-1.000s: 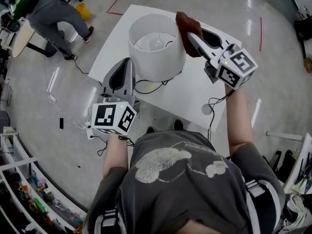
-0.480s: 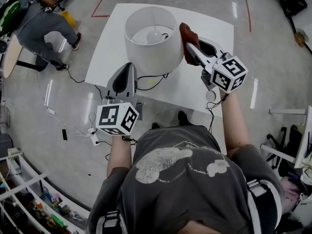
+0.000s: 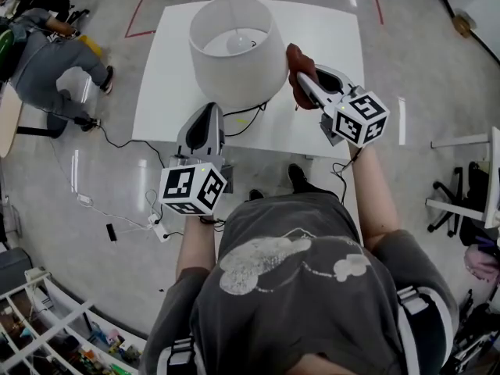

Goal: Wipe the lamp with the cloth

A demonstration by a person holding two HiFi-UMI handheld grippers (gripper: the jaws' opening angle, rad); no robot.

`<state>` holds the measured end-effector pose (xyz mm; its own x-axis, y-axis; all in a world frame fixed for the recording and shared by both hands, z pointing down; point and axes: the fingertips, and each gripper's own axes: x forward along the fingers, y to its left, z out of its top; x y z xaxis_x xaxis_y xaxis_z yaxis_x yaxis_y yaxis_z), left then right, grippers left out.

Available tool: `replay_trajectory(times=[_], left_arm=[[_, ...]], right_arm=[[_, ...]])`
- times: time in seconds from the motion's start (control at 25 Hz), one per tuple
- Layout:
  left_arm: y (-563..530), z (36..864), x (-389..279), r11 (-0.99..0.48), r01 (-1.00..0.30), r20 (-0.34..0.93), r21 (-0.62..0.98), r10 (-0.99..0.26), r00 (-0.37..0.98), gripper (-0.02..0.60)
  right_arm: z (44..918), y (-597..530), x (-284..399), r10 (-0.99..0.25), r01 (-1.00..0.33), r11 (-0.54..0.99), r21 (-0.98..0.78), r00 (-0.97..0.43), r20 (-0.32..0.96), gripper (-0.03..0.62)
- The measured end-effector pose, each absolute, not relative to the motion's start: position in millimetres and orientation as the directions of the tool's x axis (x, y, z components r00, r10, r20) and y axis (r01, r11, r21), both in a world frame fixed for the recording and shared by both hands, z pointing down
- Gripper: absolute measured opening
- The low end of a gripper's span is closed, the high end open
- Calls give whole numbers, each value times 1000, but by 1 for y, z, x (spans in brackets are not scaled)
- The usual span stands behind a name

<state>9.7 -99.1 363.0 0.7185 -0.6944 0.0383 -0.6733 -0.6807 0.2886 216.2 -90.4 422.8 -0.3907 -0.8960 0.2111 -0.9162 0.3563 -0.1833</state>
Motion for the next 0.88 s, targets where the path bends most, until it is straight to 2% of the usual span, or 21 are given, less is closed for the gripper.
replay_trajectory(times=[0.44,0.6,0.88], left_arm=[[-102,321,-3,-785,-572,-55,236,-599,799,8],[-98,319,5,-783,-575,-61,236,-603,796,8],[-90,338,18,-740,-633,10,227,-648,761,8]], right_arm=[[284,-77,175,-930,-929,366,-52,-363,-64,86],[286,-72,166,-923,-924,383,-1,-382,-48,86],[336,-57,158,-878,-878,476,-53,-477,23,86]])
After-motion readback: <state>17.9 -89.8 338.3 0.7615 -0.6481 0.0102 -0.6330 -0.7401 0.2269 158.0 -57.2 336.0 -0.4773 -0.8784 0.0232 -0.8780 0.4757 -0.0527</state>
